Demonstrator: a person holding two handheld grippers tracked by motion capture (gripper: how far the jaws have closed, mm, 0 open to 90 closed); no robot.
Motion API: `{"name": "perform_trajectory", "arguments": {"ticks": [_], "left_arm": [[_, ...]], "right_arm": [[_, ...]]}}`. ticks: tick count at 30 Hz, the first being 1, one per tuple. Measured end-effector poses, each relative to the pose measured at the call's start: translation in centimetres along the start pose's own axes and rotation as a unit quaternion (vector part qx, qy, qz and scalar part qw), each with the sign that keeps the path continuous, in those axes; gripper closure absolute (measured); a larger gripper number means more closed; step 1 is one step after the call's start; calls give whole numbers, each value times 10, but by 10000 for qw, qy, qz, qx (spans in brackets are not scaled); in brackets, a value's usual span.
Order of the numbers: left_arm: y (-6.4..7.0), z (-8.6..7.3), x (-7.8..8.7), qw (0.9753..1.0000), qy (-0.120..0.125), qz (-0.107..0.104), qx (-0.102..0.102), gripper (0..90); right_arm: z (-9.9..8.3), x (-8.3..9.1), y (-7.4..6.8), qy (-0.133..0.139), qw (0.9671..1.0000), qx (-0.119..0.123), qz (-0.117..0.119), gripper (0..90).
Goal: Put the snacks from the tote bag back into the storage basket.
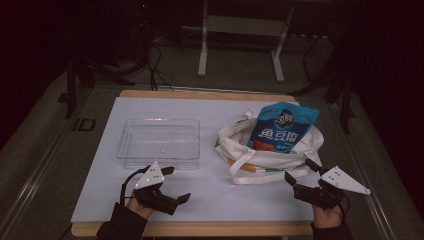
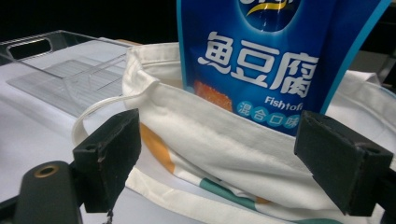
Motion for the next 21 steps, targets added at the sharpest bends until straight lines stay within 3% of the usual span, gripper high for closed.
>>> {"name": "perform_trajectory", "arguments": {"ticks": [2,7,12,14,18,21], "left_arm": [[2,1,0,10000,24,-76,-15,0],[-2,1,-4,10000,13,65,-59,0],[-2,4,-5,9998,119,-78,134,0],[3,8,-6,9993,181,-270,184,0],[12,18,-10,9992,257,-312,-18,0],[18,25,-15,9986,261,-460,-6,0]], "right_arm": [[-1,-1,-1,-29,10000,36,18,145],[-6,-2,-1,-238,9996,113,51,145],[-8,1,-2,-323,9993,164,45,145],[-9,2,-3,-337,9992,197,83,145],[-7,3,-1,-299,9991,293,21,145],[-2,4,2,-253,9994,234,18,144]]}}
Point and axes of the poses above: each handheld gripper's, and its own axes: x roughly backward along the jaws, z roughly out of its top, y roughly to its right, the point moved 10 cm from there along -x, roughly forward along the jaws
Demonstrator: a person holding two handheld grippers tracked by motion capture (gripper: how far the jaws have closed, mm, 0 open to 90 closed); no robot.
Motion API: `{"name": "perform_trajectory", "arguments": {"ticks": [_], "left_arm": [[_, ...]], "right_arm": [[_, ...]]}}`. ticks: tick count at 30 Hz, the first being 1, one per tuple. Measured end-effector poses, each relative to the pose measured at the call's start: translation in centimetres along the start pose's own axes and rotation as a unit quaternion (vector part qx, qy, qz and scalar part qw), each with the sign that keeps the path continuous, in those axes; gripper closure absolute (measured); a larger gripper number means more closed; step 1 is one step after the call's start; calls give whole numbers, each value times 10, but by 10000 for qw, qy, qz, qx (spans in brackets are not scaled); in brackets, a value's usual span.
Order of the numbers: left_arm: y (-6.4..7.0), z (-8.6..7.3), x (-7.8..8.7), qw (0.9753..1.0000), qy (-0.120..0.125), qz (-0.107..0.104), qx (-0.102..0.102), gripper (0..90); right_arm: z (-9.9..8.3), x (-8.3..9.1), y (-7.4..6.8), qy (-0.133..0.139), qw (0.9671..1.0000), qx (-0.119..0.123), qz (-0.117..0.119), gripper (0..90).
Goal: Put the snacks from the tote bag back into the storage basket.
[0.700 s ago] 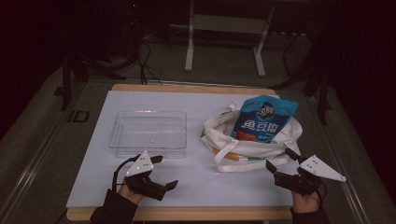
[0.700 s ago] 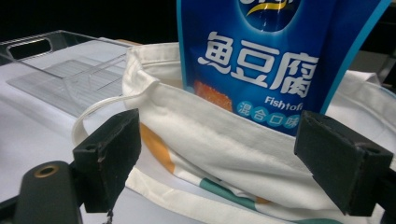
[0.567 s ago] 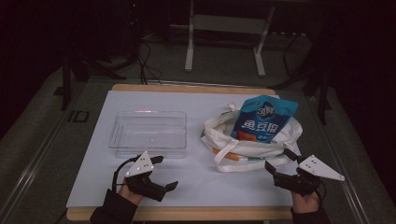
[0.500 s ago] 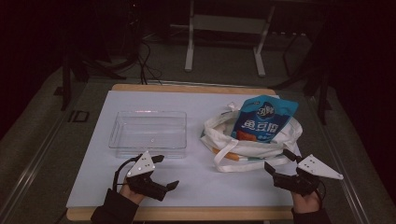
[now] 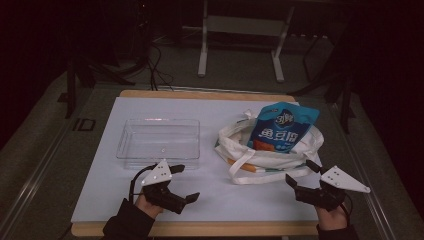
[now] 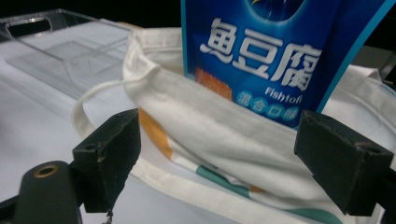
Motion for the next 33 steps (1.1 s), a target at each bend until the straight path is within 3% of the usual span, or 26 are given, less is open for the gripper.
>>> {"name": "perform_trajectory", "arguments": {"ticks": [6,9,12,17,26,33], "left_arm": [[3,16,-9,10000,36,-32,-67,0],[5,26,-17,9997,55,-213,-108,0],[8,33,-25,9991,59,-316,-281,0],[6,43,-37,9987,28,-390,-328,0],[0,62,-53,9982,101,-496,-335,0],[-7,90,-73,9968,259,-559,-505,0]], "right_arm": [[7,-2,4,-91,9999,-46,106,122],[11,-3,5,-111,9997,-61,225,119],[15,-3,3,-117,9992,-27,380,121],[24,-4,1,-78,9983,30,577,117],[37,-8,8,23,9981,155,588,110],[49,-13,24,140,9983,235,513,112]]}}
Point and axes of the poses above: each handheld gripper's, and its own axes: x roughly backward along the jaws, z roughly out of its top, y roughly to its right, the point moved 10 cm from there along -x, roughly forward along the jaws
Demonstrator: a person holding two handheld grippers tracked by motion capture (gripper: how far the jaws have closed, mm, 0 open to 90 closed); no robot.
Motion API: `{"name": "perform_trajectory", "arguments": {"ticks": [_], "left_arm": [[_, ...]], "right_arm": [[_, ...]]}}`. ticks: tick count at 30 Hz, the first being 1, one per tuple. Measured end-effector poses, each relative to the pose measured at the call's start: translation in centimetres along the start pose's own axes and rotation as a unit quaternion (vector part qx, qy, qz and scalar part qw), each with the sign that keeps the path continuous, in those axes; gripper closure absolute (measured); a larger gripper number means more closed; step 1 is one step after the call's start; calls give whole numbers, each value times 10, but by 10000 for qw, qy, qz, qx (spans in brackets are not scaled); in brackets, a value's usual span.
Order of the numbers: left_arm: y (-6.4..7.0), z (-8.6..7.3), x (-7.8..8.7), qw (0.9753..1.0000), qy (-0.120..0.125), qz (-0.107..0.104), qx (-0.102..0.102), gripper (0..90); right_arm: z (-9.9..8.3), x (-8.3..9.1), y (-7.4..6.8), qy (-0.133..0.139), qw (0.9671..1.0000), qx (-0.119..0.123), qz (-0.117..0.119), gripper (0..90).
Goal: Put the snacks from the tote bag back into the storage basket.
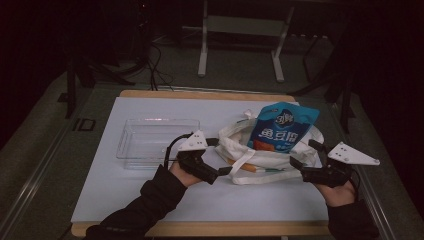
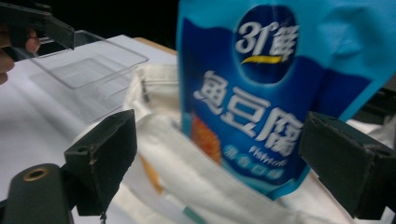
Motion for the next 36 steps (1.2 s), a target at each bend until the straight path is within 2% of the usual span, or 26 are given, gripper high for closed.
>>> {"name": "perform_trajectory", "arguments": {"ticks": [6,10,12,16,21,25,34,36], "left_arm": [[-8,16,-20,9998,-25,-175,-38,0],[-15,23,-33,9997,-124,-129,-175,0],[-18,26,-39,9996,-150,-178,-148,0],[-27,32,-49,9997,-142,-141,-140,0],[-36,37,-61,9995,-187,-104,-235,0],[-41,38,-70,9993,-249,-188,-223,0],[-47,40,-90,9990,-348,-226,-180,0],[-47,42,-95,9987,-380,-269,-217,0]], "right_arm": [[5,-3,11,35,10000,5,-35,127],[5,-5,18,21,10000,-1,-54,127],[3,-5,22,2,10000,-37,-66,130],[0,-6,31,-18,9999,-98,-85,131],[-5,-8,42,-84,9998,-135,-98,131],[-8,-10,54,-91,9996,-239,-121,132],[-10,-23,68,-164,9993,-328,15,131],[-10,-28,70,-178,9991,-362,127,131]]}}
Point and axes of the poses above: each handheld gripper's, and its own axes: x roughly backward along the jaws, z roughly out of its top, y roughly to its right, the point moved 10 cm from there along -x, roughly forward along the jaws
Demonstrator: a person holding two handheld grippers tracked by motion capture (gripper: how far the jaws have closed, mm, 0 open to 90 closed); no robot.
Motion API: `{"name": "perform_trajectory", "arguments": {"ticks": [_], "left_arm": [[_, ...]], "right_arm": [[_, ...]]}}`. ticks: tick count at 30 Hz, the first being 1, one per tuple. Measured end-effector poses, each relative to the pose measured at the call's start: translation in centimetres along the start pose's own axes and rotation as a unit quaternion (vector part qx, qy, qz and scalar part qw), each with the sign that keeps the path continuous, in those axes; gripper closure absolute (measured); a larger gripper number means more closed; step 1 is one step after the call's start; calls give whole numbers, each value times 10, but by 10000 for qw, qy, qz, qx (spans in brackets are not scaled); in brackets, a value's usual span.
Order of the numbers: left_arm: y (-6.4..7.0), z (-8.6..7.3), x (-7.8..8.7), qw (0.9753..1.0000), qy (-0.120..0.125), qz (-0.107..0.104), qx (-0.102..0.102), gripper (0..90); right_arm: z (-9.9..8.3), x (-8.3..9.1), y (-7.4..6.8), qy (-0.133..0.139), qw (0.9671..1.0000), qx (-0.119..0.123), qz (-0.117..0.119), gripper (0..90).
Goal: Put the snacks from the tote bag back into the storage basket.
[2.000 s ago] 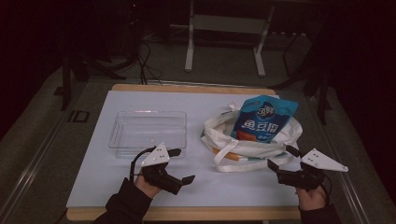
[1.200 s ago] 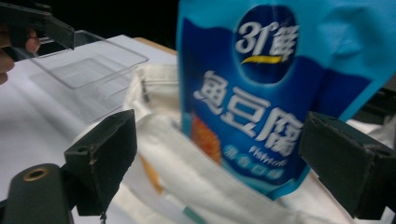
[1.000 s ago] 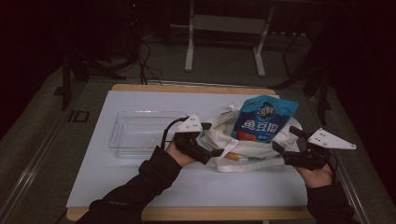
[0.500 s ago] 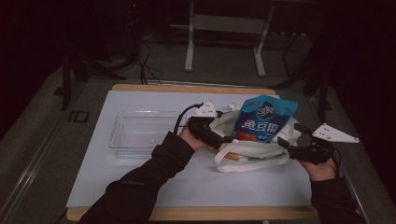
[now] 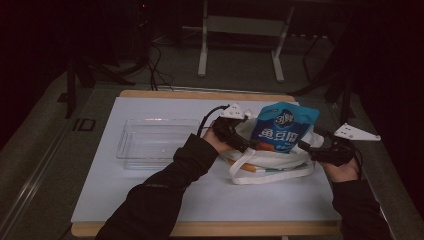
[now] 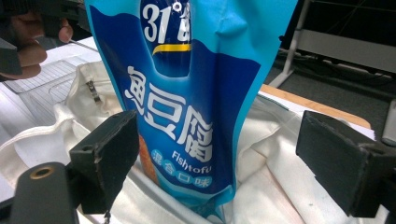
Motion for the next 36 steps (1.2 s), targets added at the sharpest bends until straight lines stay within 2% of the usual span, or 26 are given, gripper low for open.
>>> {"name": "perform_trajectory", "arguments": {"ticks": [5,14,20,23,30,34,36], "left_arm": [[-7,5,-13,10000,25,-33,85,9],[-14,11,-23,9998,31,-118,180,62],[-13,11,-30,9999,-71,-108,101,199],[-12,11,-34,9998,-120,-133,99,239],[-6,12,-42,9994,-262,-238,-3,372],[-7,13,-45,9995,-235,-202,-38,460],[-7,13,-46,9995,-212,-219,7,519]], "right_arm": [[2,-9,4,-69,9999,-44,117,135],[4,-25,7,-107,9991,-183,377,144],[7,-36,2,-121,9980,-120,601,202],[8,-41,-1,-179,9975,-55,683,232],[10,-47,-5,-246,9963,140,816,360],[10,-51,-10,-325,9948,160,947,404],[8,-53,-11,-388,9940,145,1008,421]]}}
Point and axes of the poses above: each handheld gripper's, and its own axes: x roughly backward along the jaws, z roughly out of its top, y roughly to its right, the point moved 10 cm from there along -x, roughly forward along the jaws
